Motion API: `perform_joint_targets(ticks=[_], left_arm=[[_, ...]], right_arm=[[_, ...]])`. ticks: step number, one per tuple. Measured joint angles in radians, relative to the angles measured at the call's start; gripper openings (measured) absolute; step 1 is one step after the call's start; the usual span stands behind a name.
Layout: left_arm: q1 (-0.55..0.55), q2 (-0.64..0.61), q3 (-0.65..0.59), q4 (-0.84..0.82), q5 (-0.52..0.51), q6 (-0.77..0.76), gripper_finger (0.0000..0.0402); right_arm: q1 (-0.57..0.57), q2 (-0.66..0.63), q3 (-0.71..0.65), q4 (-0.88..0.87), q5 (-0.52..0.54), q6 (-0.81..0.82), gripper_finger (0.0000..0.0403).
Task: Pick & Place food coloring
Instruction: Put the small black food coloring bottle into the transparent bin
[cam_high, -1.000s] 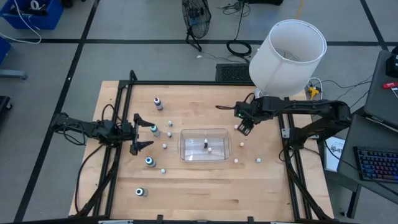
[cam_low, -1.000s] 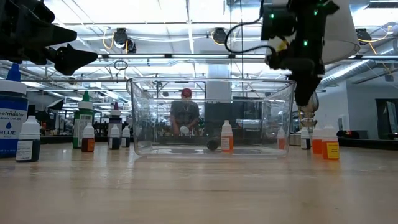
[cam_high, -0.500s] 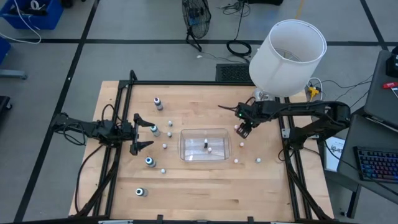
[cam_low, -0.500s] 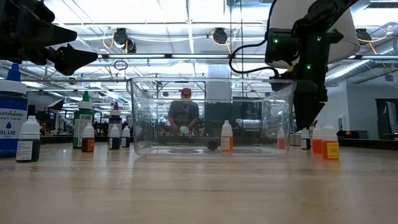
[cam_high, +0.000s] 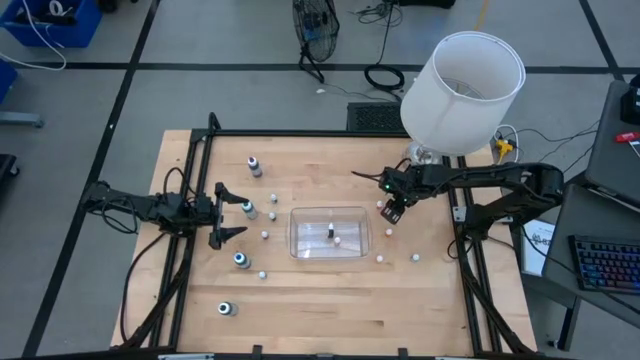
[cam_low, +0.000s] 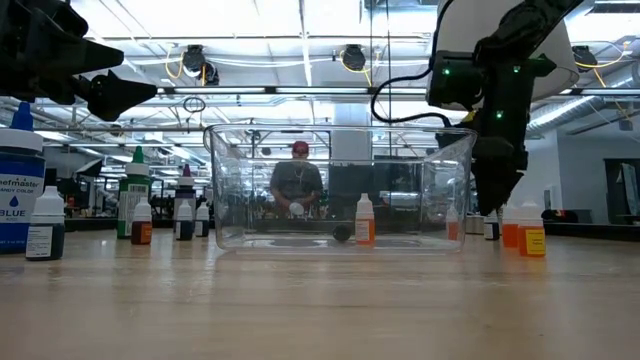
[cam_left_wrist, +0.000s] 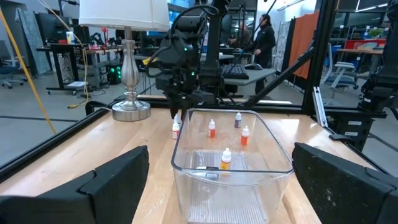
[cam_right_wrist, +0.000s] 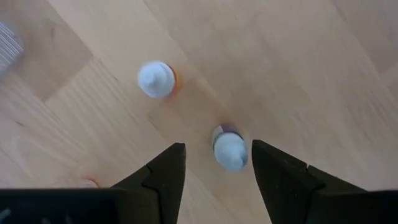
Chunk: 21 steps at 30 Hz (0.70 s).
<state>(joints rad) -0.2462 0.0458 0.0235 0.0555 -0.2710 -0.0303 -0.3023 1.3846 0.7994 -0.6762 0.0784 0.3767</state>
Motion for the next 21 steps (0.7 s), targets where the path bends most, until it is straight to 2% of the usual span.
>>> perform_joint_targets(ticks=[21], left_arm=[[0.0, 0.0, 0.0, 0.0, 0.0, 0.0, 0.039]], right_arm=[[-0.038, 0.0, 0.0, -0.006, 0.002, -0.015, 0.017]])
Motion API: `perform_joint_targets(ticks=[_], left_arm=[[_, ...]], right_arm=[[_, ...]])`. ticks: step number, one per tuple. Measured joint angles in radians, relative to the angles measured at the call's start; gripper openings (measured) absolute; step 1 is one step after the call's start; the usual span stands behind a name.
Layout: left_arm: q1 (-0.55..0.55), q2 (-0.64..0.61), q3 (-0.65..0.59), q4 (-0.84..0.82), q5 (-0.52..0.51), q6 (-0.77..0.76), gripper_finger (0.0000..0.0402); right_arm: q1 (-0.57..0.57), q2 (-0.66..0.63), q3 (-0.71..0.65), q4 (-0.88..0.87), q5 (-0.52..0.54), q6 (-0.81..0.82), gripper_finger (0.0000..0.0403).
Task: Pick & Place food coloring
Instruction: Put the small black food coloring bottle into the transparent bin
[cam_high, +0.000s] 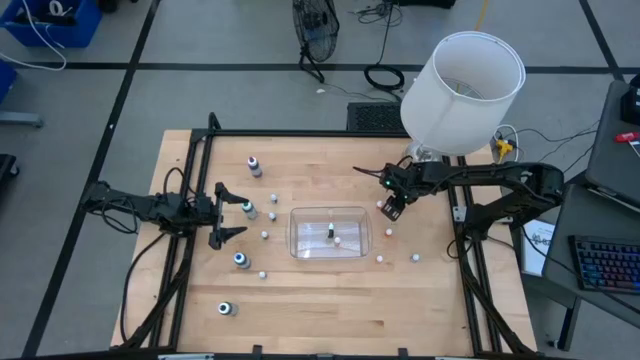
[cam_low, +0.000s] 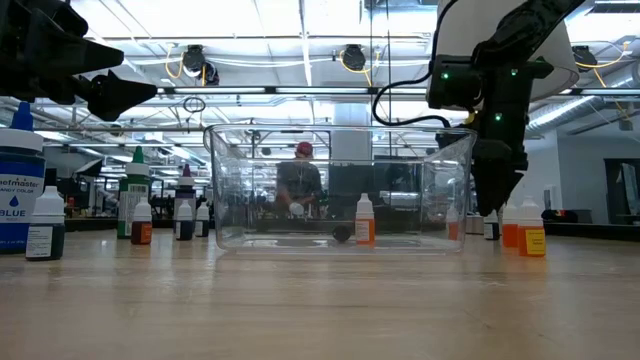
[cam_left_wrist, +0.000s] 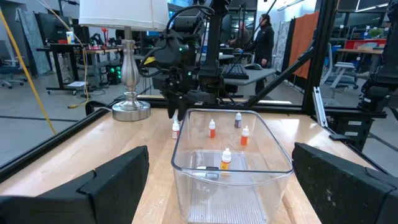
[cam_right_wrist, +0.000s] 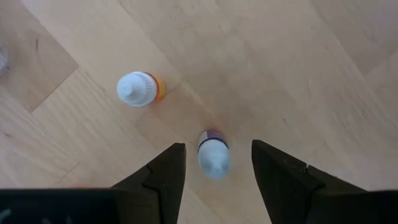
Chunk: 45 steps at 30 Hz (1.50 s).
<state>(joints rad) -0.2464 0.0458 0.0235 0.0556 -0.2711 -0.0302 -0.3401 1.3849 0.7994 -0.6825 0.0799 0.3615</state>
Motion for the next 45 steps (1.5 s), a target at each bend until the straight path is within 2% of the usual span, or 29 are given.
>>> perform_joint_targets(ticks=[6, 10, 22, 35, 40, 45], left_arm=[[0.0, 0.0, 0.0, 0.0, 0.0, 0.0, 0.039], [0.0, 0.0, 0.0, 0.0, 0.0, 0.0, 0.039], [0.0, 0.0, 0.0, 0.0, 0.0, 0.0, 0.039], [0.0, 0.0, 0.0, 0.0, 0.0, 0.0, 0.039], [0.0, 0.0, 0.0, 0.0, 0.0, 0.0, 0.039], [0.0, 0.0, 0.0, 0.0, 0.0, 0.0, 0.039]], right_arm=[[0.0, 0.0, 0.0, 0.001, -0.002, 0.0, 0.017], [0.0, 0.0, 0.0, 0.001, -0.002, 0.0, 0.0155], [0.0, 0.0, 0.001, -0.002, -0.002, -0.015, 0.0035], [0.004, -0.026, 0.011, -0.002, -0.002, -0.066, 0.0034], [0.042, -0.093, 0.072, -0.01, 0.0, -0.065, 0.0034], [0.13, -0.136, 0.184, -0.019, 0.003, -0.032, 0.0034]])
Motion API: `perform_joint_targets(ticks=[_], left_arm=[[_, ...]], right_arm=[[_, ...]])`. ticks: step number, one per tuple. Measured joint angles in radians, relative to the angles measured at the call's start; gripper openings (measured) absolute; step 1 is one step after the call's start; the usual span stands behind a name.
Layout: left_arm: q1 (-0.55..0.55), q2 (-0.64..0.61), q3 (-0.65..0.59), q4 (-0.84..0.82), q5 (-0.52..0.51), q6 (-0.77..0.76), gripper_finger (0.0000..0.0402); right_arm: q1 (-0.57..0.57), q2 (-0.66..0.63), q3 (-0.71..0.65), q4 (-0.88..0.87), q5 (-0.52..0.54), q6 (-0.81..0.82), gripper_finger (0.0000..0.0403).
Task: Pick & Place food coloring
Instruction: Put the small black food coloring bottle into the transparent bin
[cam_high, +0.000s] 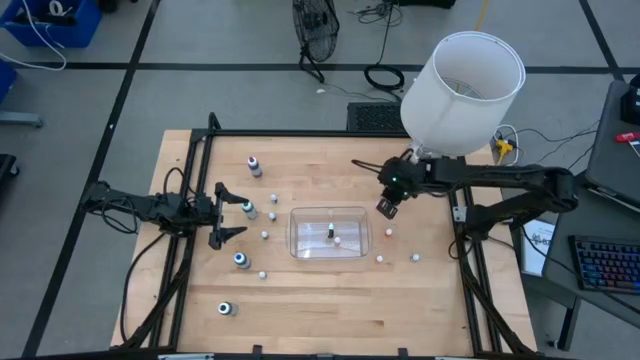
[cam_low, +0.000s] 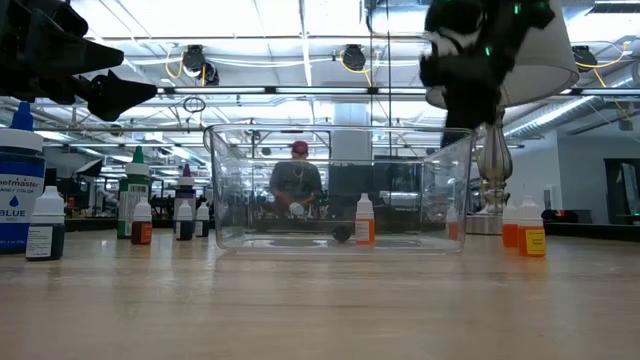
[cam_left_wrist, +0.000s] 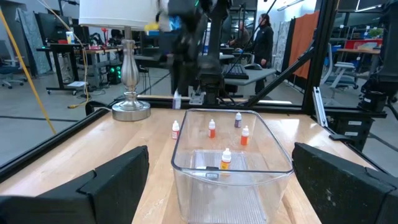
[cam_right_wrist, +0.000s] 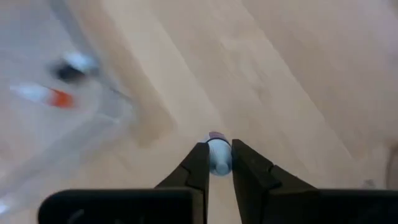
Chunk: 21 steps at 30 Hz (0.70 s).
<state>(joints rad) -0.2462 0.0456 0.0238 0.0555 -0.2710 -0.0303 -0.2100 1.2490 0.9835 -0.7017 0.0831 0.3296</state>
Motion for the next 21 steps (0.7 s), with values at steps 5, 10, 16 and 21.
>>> perform_joint_targets(ticks=[5, 10, 16, 21], left_arm=[[0.0, 0.0, 0.0, 0.0, 0.0, 0.0, 0.039], [0.0, 0.0, 0.0, 0.0, 0.0, 0.0, 0.039], [0.0, 0.0, 0.0, 0.0, 0.0, 0.0, 0.039], [0.0, 0.0, 0.0, 0.0, 0.0, 0.0, 0.039]], right_arm=[[0.138, 0.036, 0.204, -0.069, 0.098, 0.002, 0.0034], [0.264, 0.164, 0.459, -0.173, 0.164, -0.005, 0.0034], [0.355, 0.397, 0.758, -0.319, 0.179, -0.052, 0.0034], [0.384, 0.559, 0.881, -0.419, 0.162, -0.113, 0.0034]])
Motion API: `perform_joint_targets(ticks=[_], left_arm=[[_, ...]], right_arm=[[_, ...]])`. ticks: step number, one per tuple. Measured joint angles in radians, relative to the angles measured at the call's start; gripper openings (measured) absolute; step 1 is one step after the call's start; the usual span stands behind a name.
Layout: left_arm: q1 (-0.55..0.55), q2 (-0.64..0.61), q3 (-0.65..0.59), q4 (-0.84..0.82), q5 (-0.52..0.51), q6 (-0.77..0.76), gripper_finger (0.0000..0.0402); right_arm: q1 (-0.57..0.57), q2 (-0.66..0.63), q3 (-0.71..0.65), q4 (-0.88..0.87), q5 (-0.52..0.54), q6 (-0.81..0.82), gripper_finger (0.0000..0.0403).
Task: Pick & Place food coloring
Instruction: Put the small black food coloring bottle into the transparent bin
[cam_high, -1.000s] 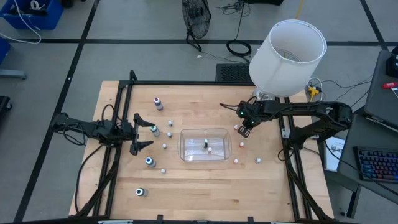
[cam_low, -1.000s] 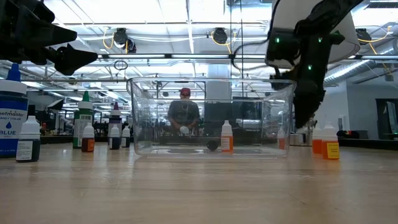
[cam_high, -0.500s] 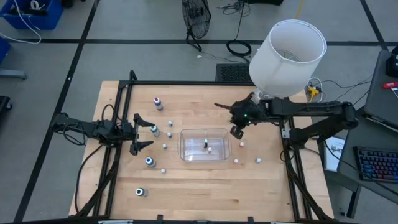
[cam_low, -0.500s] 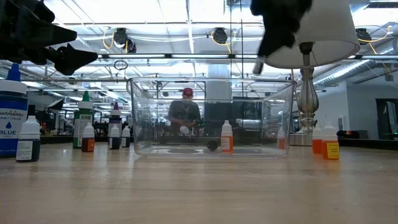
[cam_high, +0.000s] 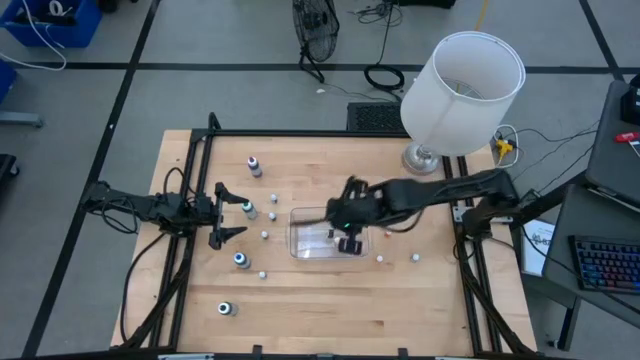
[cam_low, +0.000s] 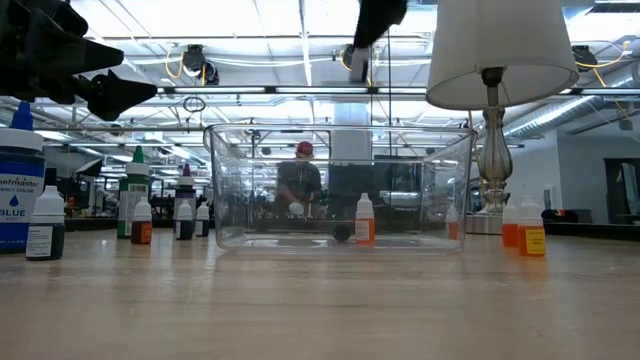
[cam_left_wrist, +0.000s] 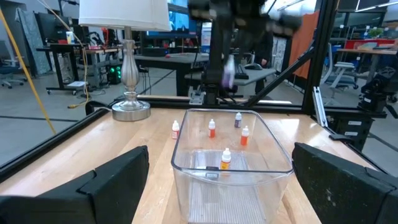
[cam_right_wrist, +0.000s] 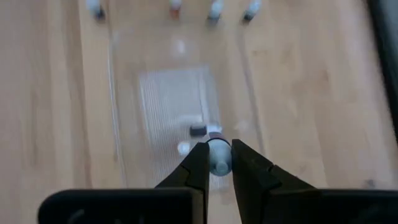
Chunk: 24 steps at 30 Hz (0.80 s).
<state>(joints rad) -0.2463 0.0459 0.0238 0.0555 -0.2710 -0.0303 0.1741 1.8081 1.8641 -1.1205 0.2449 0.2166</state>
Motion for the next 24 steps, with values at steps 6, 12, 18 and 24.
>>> perform_joint_targets(ticks=[6, 12, 18, 24], left_arm=[[0.0, 0.0, 0.0, 0.0, 0.0, 0.0, 0.039], [0.0, 0.0, 0.0, 0.0, 0.0, 0.0, 0.039], [0.0, 0.0, 0.0, 0.0, 0.0, 0.0, 0.039], [0.0, 0.0, 0.0, 0.0, 0.0, 0.0, 0.039]], right_arm=[[-0.039, 0.086, -0.09, 0.003, -0.041, -0.018, 0.0034], [-0.078, 0.098, -0.25, 0.148, -0.138, -0.028, 0.0034], [-0.102, 0.098, -0.369, 0.235, -0.144, -0.039, 0.0034], [-0.114, 0.098, -0.436, 0.314, -0.146, -0.046, 0.0034]])
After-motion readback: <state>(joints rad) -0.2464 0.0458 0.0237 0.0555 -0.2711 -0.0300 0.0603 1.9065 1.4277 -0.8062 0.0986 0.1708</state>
